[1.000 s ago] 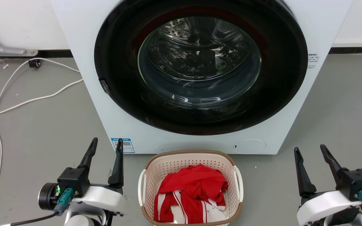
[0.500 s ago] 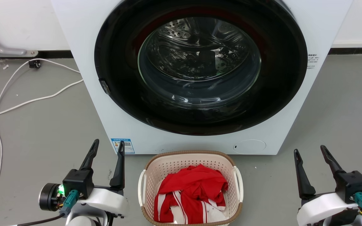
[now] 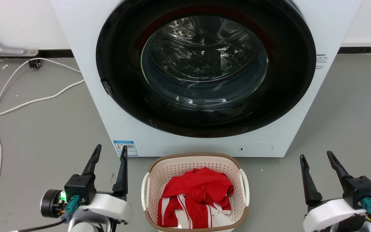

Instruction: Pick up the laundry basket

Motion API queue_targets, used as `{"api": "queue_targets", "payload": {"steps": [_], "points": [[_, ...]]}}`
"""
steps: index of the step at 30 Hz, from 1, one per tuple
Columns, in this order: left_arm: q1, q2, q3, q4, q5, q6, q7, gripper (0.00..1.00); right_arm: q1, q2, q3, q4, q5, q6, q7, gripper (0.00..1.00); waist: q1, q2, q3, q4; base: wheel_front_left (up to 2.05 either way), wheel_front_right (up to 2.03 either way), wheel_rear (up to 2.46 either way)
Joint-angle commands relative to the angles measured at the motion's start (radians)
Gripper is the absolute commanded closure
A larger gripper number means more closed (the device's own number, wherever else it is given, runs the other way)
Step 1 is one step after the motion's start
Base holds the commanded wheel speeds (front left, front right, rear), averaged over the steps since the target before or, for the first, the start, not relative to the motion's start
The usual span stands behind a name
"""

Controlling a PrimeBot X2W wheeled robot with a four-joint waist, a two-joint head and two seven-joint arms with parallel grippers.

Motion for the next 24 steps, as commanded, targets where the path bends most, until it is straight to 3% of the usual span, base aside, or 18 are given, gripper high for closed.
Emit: {"api": "queue_targets", "payload": {"steps": [1, 14, 24], "points": [[-0.017, 0.002, -0.001, 0.002, 0.001, 0.005, -0.005, 0.00, 0.002, 0.004, 0.003, 0.003, 0.006, -0.001, 0.002, 0.00, 0.0000, 0.0000, 0.003, 0.000, 0.00, 0.00, 0.00], [-0.075, 0.011, 0.002, 0.035, -0.013, 0.003, -0.003, 0.00, -0.063, 0.004, 0.003, 0.030, 0.012, -0.001, 0.030, 0.00, 0.0000, 0.0000, 0.073, -0.006, 0.00, 0.00, 0.00], [-0.249, 0.043, -0.007, 0.148, -0.039, -0.019, 0.057, 0.00, -0.207, 0.004, 0.031, 0.125, 0.049, -0.001, 0.110, 0.00, 0.0000, 0.0000, 0.209, -0.017, 0.00, 0.00, 0.00]]}}
